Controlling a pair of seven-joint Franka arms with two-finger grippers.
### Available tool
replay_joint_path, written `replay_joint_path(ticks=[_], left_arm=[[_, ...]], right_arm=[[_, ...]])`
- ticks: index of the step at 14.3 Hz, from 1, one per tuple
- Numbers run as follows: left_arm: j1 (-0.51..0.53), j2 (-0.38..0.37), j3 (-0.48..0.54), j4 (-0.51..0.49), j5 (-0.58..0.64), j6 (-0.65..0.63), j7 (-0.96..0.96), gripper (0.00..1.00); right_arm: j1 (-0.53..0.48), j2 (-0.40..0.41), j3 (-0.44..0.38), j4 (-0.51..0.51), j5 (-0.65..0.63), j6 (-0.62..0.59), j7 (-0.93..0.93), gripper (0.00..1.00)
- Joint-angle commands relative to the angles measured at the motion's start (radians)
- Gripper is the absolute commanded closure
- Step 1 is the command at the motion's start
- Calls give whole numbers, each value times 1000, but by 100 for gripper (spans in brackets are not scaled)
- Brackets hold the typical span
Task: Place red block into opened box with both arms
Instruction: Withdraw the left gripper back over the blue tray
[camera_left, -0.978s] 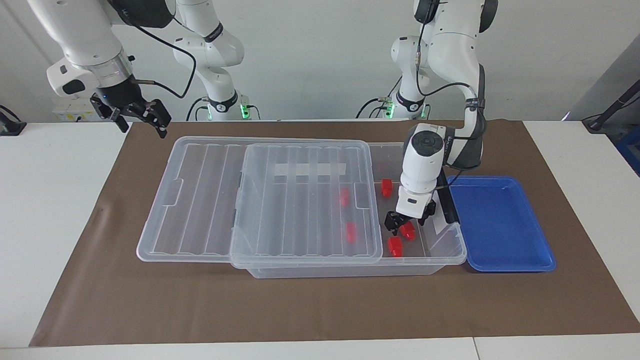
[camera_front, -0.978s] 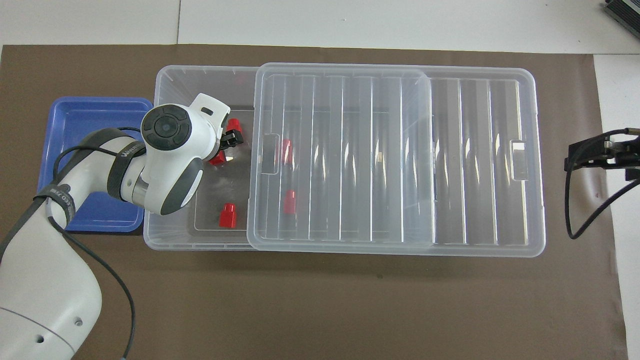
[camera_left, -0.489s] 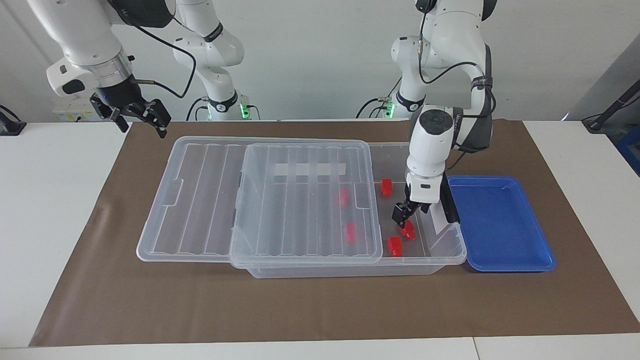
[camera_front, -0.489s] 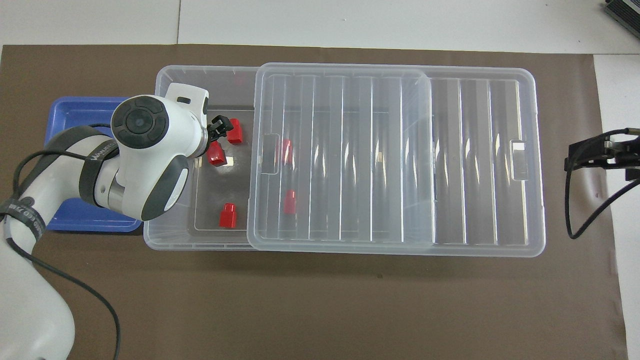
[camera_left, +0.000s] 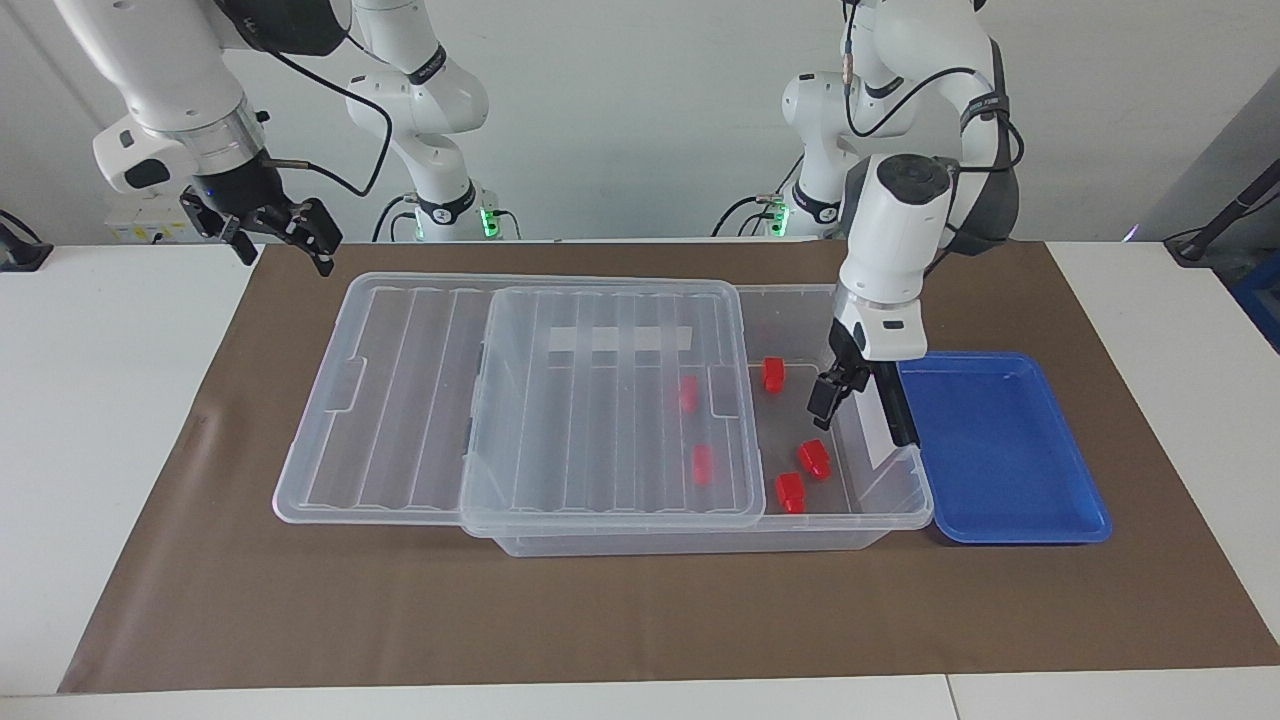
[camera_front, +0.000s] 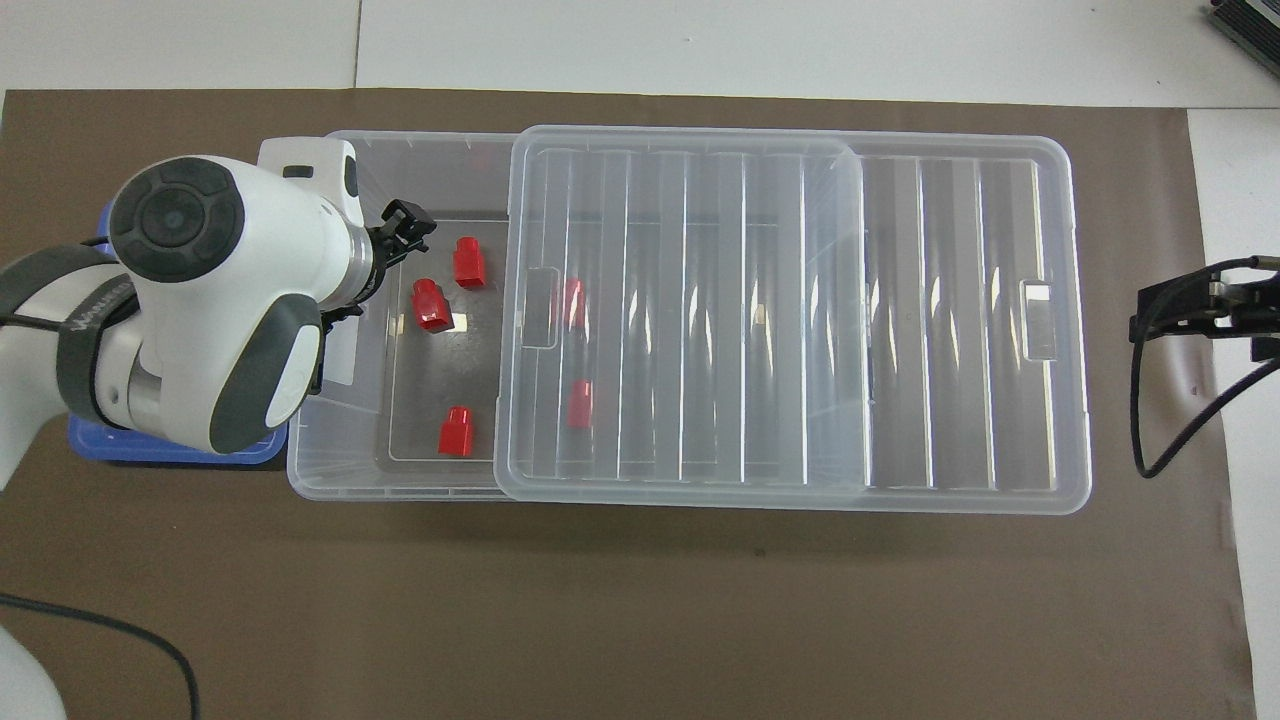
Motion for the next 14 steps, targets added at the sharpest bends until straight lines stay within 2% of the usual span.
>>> replay_joint_path(ticks=[1, 2, 4, 5, 6, 7, 8, 10, 12, 14], left_arm=[[32, -8, 1, 134, -18, -179, 15, 0], [55, -16, 3, 148, -18, -217, 68, 0], [110, -63, 4, 146, -21, -282, 317, 0], [156, -74, 6, 151, -21, -315, 477, 0], [205, -79, 9, 163, -21, -326, 623, 0], [251, -77, 6, 189, -23, -332, 730, 0], [288, -77, 3, 194, -23, -337, 821, 0], [319, -82, 6, 188, -18, -348, 988, 0], [319, -88, 7, 185, -9, -365, 1050, 0], [319, -89, 7, 182, 8, -366, 1117, 0]], right_arm=[[-11, 3, 9, 8, 30, -1, -35, 0], [-8, 1, 9, 8, 28, -1, -38, 0], [-11, -5, 11, -9, 30, 16, -85, 0], [-17, -9, 13, -28, 31, 52, -111, 13], [-25, -8, 9, -32, 48, 69, -127, 42], [-40, -6, 8, -34, 79, 74, -139, 79], [-53, -3, 8, -41, 94, 85, -169, 100], [-65, 7, 5, -86, 90, 164, -312, 100], [-85, 23, 6, -158, 91, 279, -444, 100], [-108, 72, 6, -167, 94, 359, -537, 100]])
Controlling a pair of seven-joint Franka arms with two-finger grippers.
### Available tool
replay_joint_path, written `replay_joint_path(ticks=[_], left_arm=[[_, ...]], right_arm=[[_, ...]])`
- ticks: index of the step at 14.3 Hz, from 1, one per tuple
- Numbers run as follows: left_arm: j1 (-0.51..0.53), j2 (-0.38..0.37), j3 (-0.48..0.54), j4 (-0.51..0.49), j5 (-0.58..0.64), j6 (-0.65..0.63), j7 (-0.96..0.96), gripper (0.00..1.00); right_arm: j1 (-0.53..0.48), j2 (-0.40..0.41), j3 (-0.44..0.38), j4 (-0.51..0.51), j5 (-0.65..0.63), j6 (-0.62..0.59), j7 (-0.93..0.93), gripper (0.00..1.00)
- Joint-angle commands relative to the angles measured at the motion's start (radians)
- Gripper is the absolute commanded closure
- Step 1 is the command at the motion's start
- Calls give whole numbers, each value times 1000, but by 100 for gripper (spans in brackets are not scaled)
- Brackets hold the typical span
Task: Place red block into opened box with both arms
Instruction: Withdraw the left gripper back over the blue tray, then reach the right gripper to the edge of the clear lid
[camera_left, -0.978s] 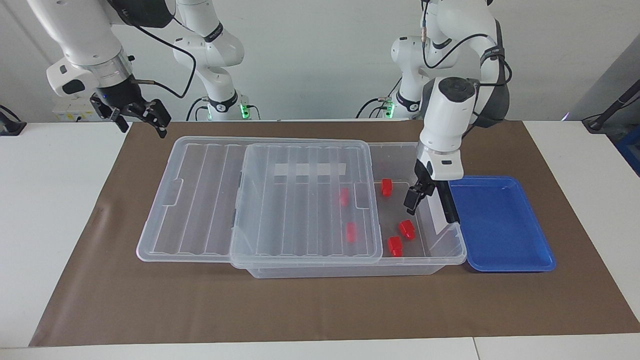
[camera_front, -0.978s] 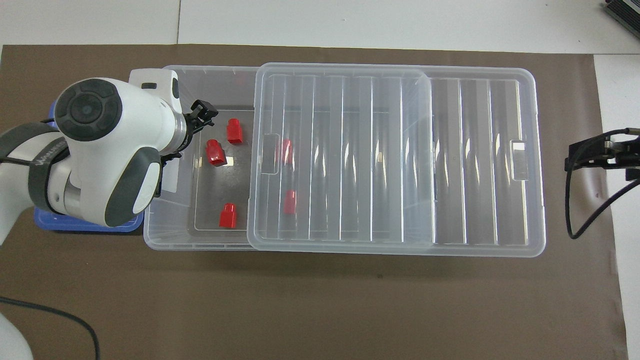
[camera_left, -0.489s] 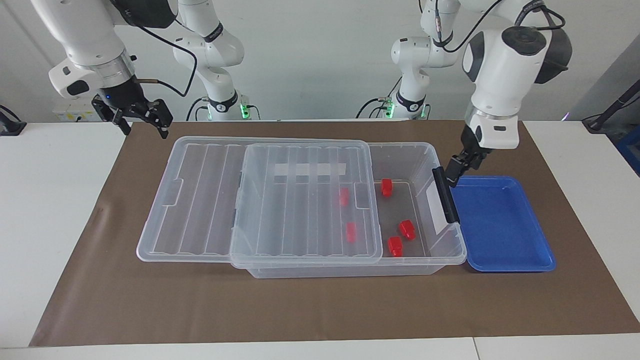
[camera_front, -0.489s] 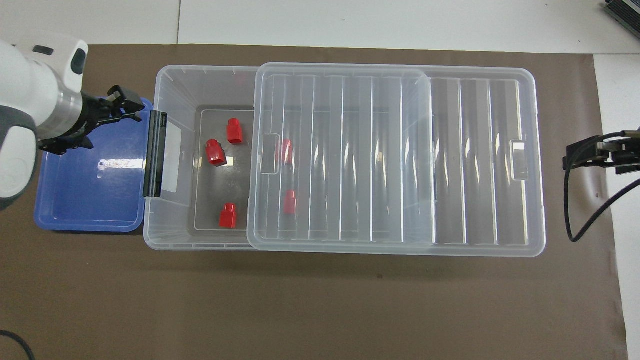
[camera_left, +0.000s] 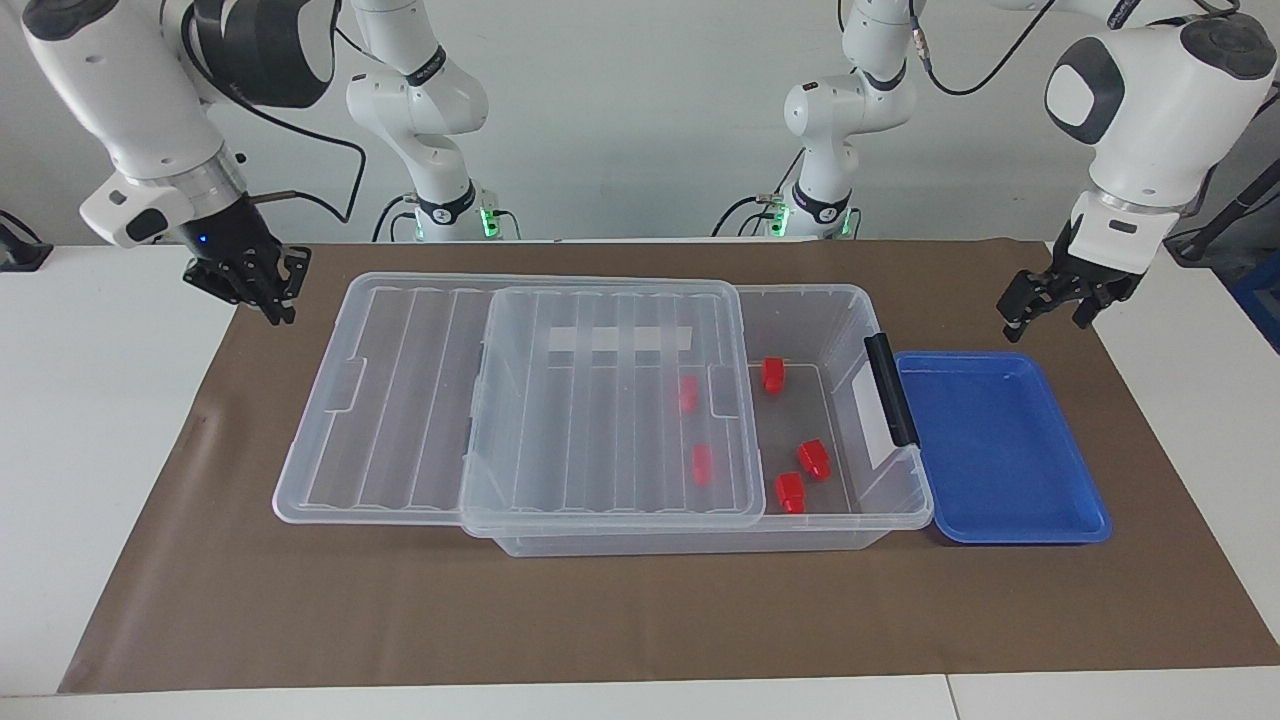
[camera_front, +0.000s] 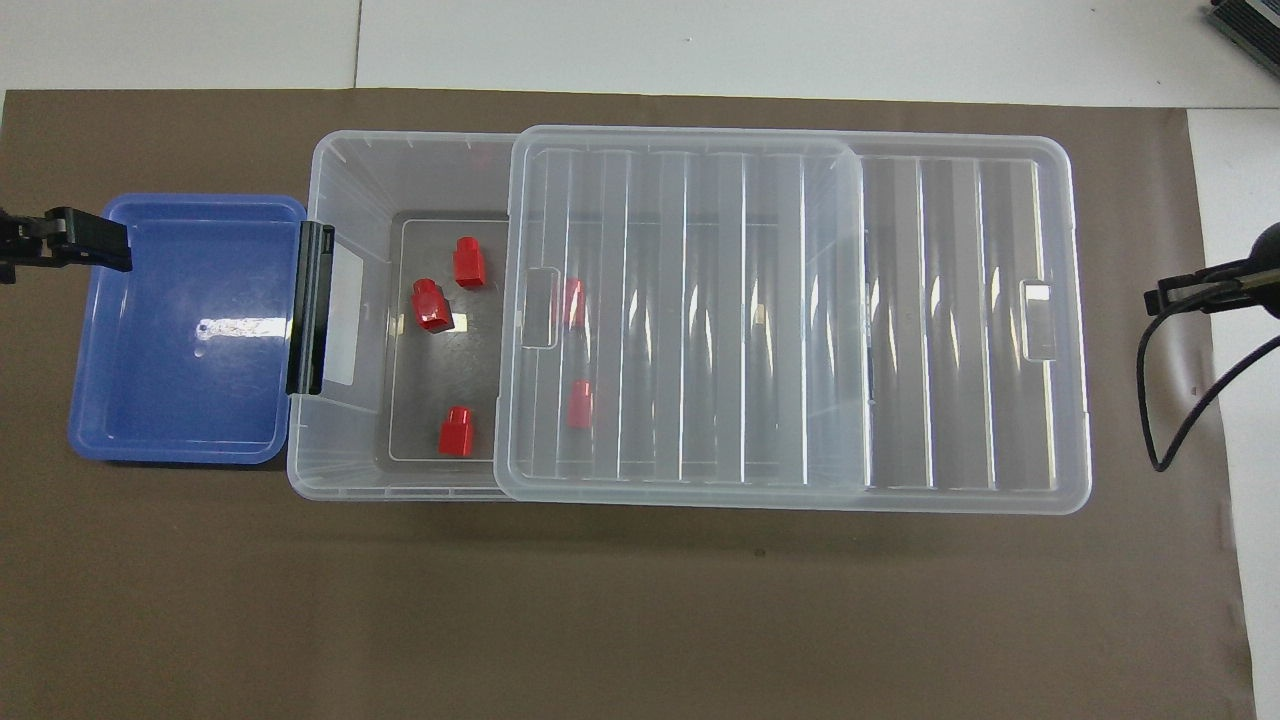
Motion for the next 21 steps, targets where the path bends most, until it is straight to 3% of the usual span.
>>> replay_joint_path(ticks=[1, 4, 8, 14, 21], left_arm=[[-3, -17, -1, -3, 23, -30, 142, 0], [31, -20, 8, -3, 4, -72, 189, 0], [27, -43, 5, 3, -109, -86, 178, 0], [19, -71, -1, -45, -109, -29, 184, 0], [5, -83, -6, -59, -109, -30, 183, 0]], right_arm=[[-40, 53, 8, -25, 30, 98, -126, 100], [-62, 113, 9, -61, 35, 210, -200, 100], [-48, 164, 9, -65, 95, 261, -200, 100], [-13, 169, 18, -65, 122, 266, -185, 100], [96, 170, 18, -68, 122, 289, -2, 100]])
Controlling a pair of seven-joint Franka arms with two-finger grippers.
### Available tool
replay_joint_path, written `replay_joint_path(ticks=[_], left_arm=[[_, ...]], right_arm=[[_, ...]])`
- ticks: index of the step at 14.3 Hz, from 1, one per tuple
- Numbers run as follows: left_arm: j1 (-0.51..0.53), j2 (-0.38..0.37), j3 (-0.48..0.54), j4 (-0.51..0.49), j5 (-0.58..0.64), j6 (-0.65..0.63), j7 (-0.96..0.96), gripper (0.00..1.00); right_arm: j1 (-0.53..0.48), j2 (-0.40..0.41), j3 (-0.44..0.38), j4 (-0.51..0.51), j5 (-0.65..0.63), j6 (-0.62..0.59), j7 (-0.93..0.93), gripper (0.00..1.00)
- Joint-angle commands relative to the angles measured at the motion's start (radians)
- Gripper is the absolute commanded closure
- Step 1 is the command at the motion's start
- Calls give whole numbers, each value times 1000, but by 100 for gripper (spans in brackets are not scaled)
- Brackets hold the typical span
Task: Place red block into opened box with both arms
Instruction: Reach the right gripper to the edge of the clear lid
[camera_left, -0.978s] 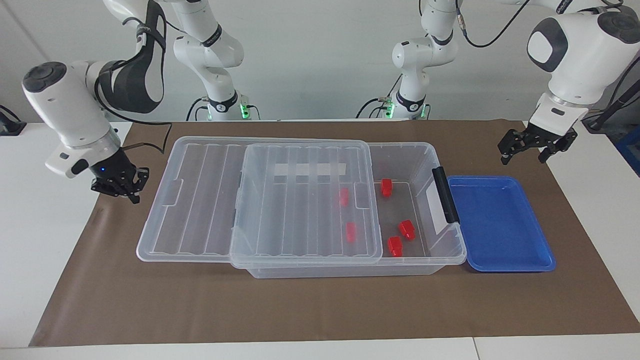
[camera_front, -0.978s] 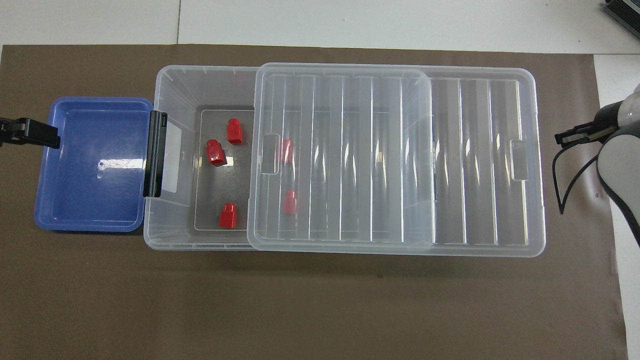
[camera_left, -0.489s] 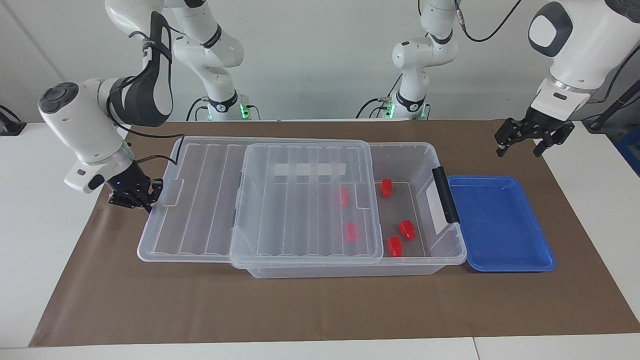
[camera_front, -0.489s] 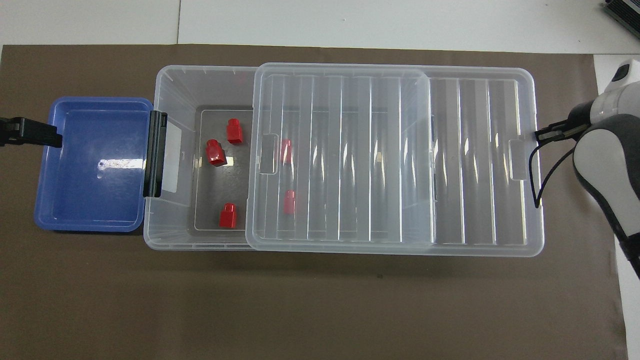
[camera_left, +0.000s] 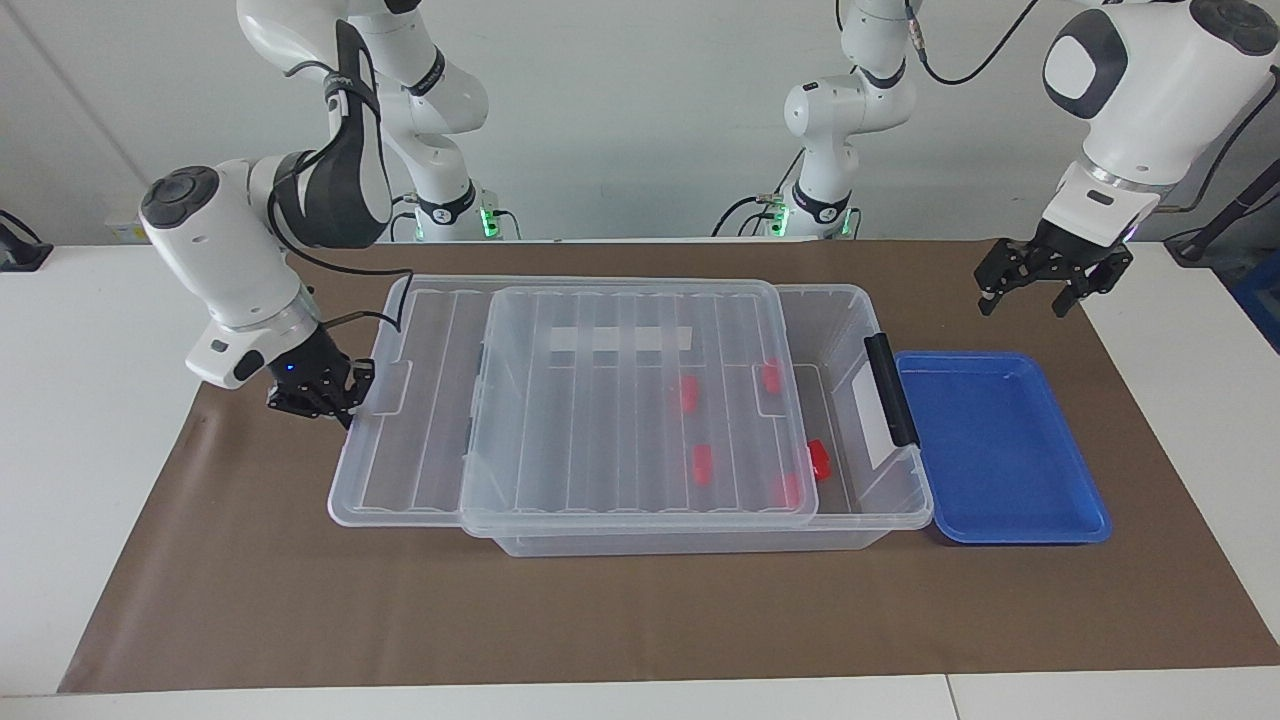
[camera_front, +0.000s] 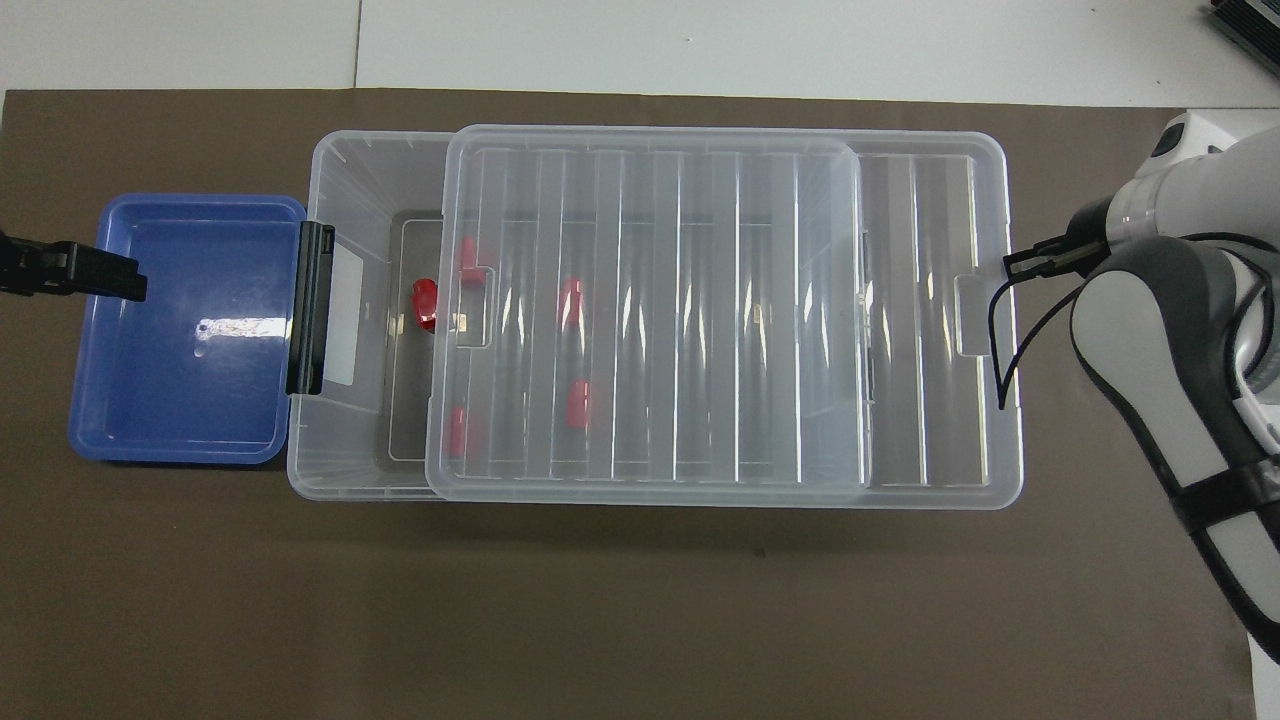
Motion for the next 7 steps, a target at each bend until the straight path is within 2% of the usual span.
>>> replay_joint_path(ticks=[1, 3, 7], left_arm=[[-14, -36, 5, -42, -17, 29, 10, 0], [-49, -37, 7, -42, -17, 29, 7, 0], [-49, -39, 7, -48, -17, 29, 17, 0]], right_arm=[[25, -5, 2, -14, 32, 25, 49, 100], [50, -5, 2, -14, 32, 25, 87, 100], [90, -7, 2, -18, 32, 39, 144, 100]])
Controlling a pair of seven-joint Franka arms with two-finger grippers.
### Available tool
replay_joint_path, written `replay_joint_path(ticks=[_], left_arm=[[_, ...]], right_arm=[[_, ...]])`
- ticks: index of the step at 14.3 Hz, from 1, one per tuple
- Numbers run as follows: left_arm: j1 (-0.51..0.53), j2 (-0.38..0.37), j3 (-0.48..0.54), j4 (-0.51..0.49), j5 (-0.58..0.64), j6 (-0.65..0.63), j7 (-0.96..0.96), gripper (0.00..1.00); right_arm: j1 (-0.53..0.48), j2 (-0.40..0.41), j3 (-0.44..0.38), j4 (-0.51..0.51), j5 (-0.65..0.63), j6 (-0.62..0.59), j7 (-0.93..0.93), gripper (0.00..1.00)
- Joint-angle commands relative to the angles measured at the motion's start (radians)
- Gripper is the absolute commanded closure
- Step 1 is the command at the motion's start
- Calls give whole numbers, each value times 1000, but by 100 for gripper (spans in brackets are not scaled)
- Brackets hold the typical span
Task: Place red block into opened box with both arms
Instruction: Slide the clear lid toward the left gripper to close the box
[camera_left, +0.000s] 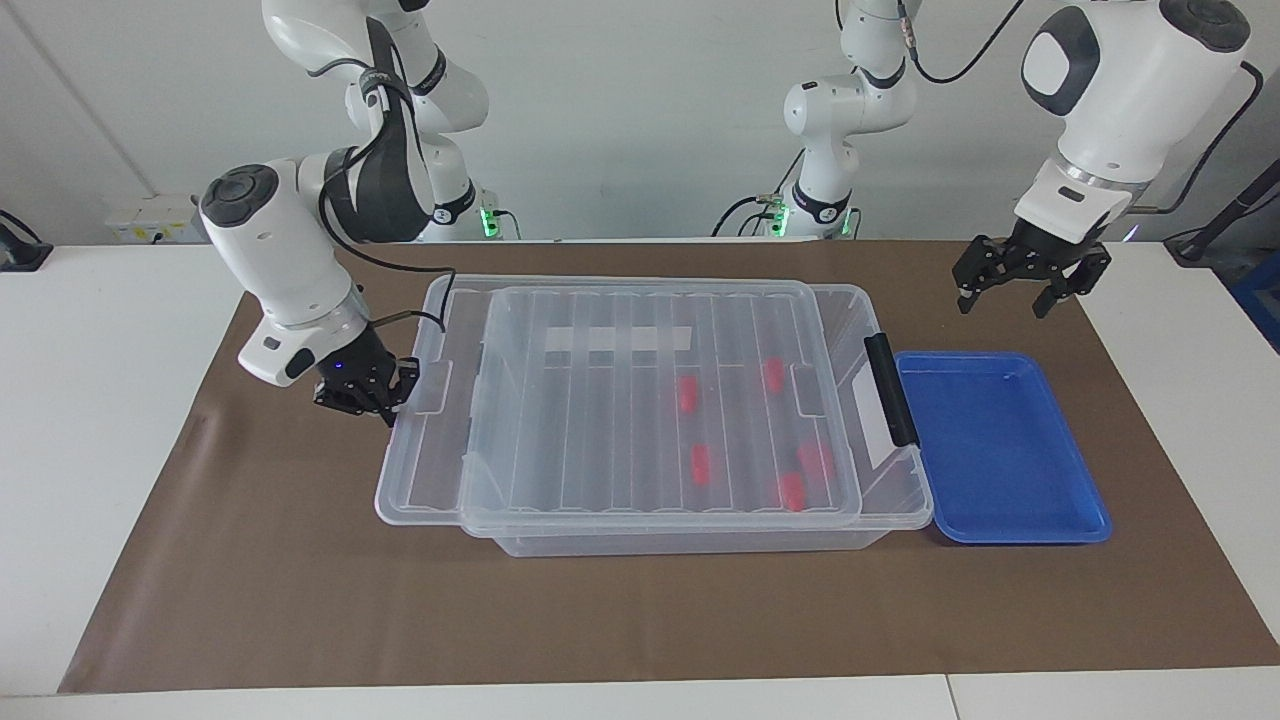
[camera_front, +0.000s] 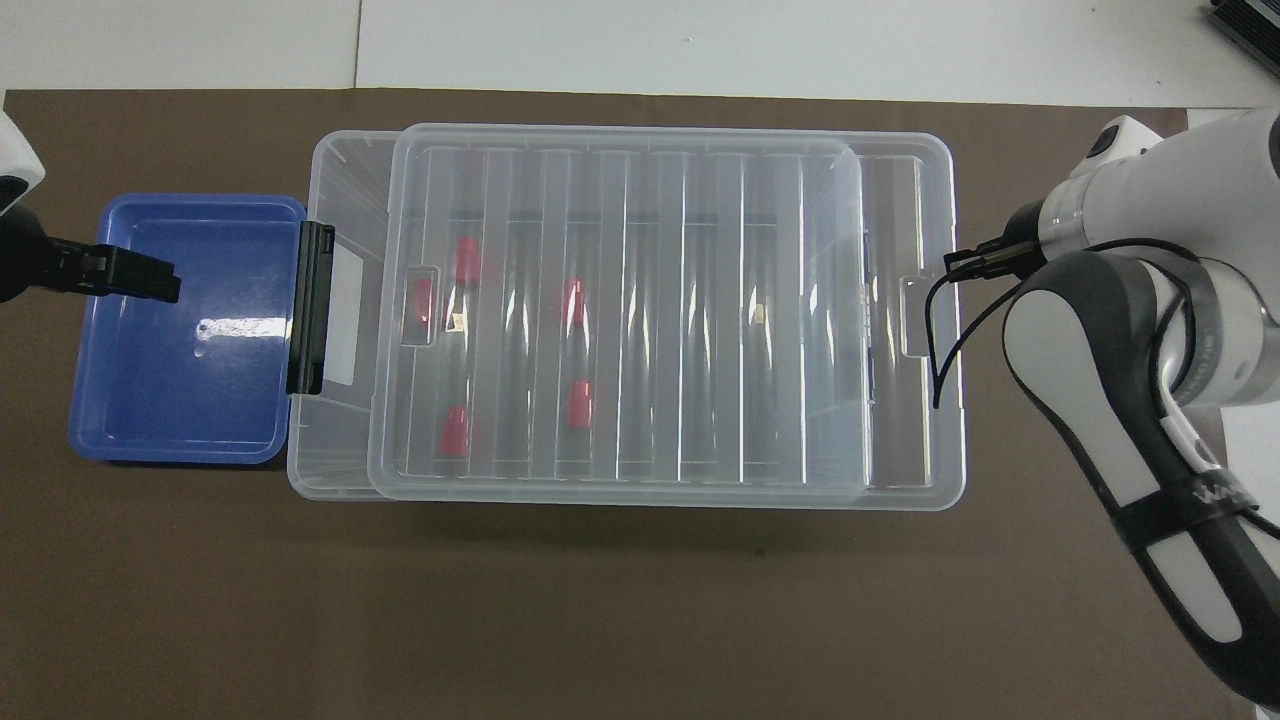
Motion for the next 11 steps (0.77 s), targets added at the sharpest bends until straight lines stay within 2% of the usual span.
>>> replay_joint_path(ticks=[1, 11], left_arm=[[-6, -33, 11, -44, -15, 27, 14, 0], [-8, -36, 20, -40, -5, 5, 19, 0]], right_arm=[[23, -7, 2, -24, 32, 32, 35, 100], [82, -7, 3, -33, 38, 49, 115, 100]])
